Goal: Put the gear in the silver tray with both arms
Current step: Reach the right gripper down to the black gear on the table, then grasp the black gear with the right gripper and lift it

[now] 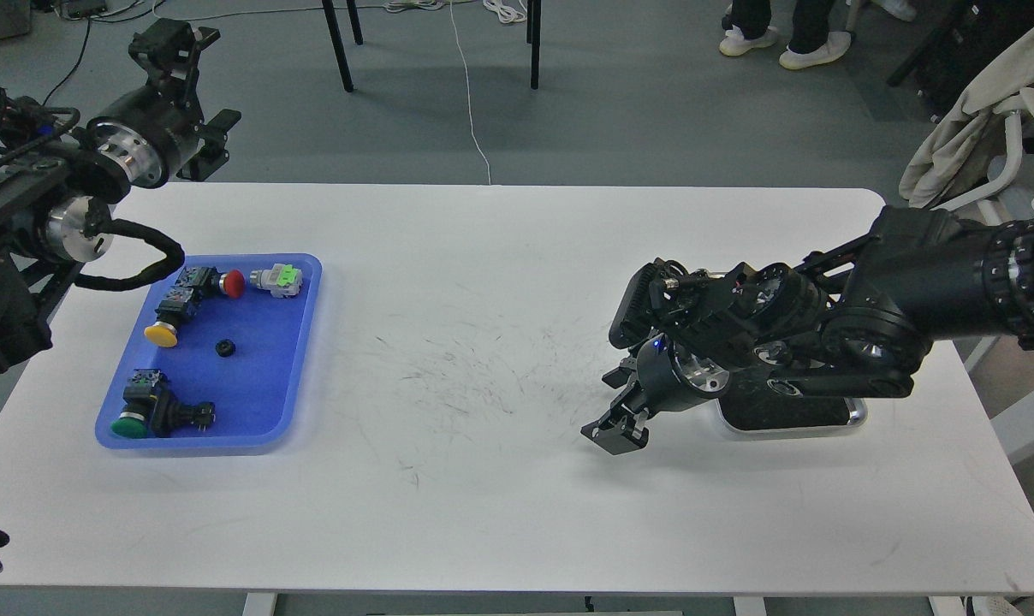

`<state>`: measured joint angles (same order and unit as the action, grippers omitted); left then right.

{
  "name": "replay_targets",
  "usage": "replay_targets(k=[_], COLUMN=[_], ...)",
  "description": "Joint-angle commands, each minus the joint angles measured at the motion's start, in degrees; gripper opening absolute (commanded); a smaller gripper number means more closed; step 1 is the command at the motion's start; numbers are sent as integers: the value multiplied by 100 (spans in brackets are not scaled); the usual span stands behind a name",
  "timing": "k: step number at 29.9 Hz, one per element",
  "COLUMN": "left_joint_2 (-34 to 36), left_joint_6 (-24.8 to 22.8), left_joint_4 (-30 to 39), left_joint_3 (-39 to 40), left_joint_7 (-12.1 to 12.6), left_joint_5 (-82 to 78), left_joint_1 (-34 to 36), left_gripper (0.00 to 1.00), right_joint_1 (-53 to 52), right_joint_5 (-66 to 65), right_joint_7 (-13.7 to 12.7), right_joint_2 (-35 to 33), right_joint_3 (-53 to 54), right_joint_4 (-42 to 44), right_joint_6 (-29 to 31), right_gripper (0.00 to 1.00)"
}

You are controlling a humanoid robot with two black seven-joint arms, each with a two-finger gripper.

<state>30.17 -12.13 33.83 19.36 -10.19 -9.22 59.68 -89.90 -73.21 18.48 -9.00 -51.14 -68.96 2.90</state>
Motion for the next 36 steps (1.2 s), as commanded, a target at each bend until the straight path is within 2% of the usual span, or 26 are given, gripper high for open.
replay_targets(k=[1,6,15,24,36], left_joint_2=[15,15,6,6,6], left_joint_6=[0,0,0,0,0], left_joint_4=[1,9,1,1,-17], left_joint_3=[-3,-3,-3,-3,-3], left_joint_7=[0,0,0,0,-9], left_joint_5=[-1,-1,-1,-1,8], left_joint_1=[0,0,-44,-53,-149], left_gripper=[98,98,98,98,98], right_joint_1=[130,227,271,341,473], right_joint_5=[9,0,0,0,0], right_joint_7=[-3,6,50,129,138], right_joint_2=[48,48,48,56,127], right_joint_3=[-1,-10,-230,-212,-212], right_joint_4=[181,260,356,506,673], right_joint_6=[0,0,9,9,0], right_gripper=[74,70,55,51,38])
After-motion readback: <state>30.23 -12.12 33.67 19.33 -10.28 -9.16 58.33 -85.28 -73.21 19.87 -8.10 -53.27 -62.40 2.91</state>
